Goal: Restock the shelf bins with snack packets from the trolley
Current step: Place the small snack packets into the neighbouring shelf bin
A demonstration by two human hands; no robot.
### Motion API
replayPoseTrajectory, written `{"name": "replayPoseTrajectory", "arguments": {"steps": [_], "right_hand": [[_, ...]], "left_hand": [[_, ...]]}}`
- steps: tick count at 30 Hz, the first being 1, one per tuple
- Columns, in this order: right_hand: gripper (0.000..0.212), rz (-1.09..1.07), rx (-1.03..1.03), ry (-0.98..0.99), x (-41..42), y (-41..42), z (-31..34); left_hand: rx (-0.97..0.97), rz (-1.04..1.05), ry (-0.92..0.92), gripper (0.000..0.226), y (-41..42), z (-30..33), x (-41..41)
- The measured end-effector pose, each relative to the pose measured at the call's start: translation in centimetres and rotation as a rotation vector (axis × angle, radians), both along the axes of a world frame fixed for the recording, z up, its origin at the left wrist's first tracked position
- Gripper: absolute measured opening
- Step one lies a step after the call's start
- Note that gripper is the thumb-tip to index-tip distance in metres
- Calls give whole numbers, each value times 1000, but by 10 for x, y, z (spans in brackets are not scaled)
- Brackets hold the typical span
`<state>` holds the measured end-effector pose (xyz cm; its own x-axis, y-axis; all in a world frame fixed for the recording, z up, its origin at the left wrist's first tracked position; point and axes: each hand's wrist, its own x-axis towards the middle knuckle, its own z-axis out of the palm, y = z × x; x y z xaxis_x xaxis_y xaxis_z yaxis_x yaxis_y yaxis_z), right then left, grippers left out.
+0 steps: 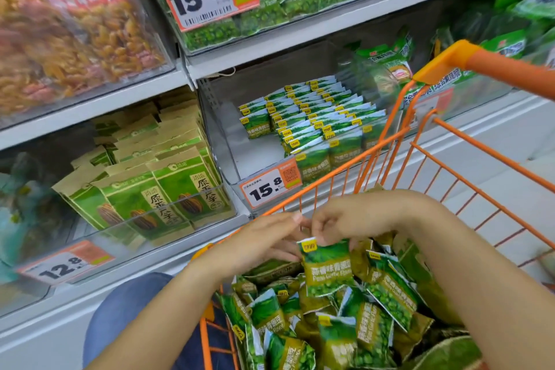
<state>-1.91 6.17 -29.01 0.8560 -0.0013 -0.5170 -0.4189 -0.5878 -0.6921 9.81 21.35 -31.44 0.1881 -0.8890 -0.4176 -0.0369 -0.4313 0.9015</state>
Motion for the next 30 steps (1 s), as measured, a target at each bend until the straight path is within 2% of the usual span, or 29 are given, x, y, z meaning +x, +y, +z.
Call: {"name": "replayPoseTrajectory", "arguments": {"steps": [3,4,6,9,11,13,15,17,18,20,22,24,27,30], "right_hand": [[10,-168,99,-253,-5,-6,7],[9,-205,105,-317,-5,-6,7],[6,-263,93,-419,-2,-4,3],[9,-393,68,-654,3,-4,-4],[24,-439,89,-788,6,-3,-1],[42,-470,146,-828,7,-4,0],[30,-560,127,-889,9,-5,0],[21,-637,-34,-984,9,-3,2],[19,-634,-112,-983,8,-2,2],[33,-591,-280,-884,6,0,1],[48,-552,-523,-748,5,-4,-7],[54,-498,-664,-671,6,-11,-14],[66,-473,-673,-712,8,-21,-23],[74,-481,-670,-728,8,-20,-24]], "left_hand": [[35,-80,-88,22,3,4,-6],[30,-76,-132,28,4,4,-7],[7,6,-170,39,3,5,-6],[-96,110,-217,26,1,19,-9],[-175,161,-309,28,0,36,-9],[-237,260,-412,32,-5,49,-3],[-288,297,-456,24,-10,59,4],[-331,230,-553,11,-18,64,8],[-346,205,-615,10,-21,65,10],[-358,207,-749,9,-30,65,19],[-343,249,-978,8,-43,65,37],[-264,309,-1200,12,-62,64,64],[9,307,-1349,24,-100,55,100],[174,250,-1426,18,-133,39,120]]}}
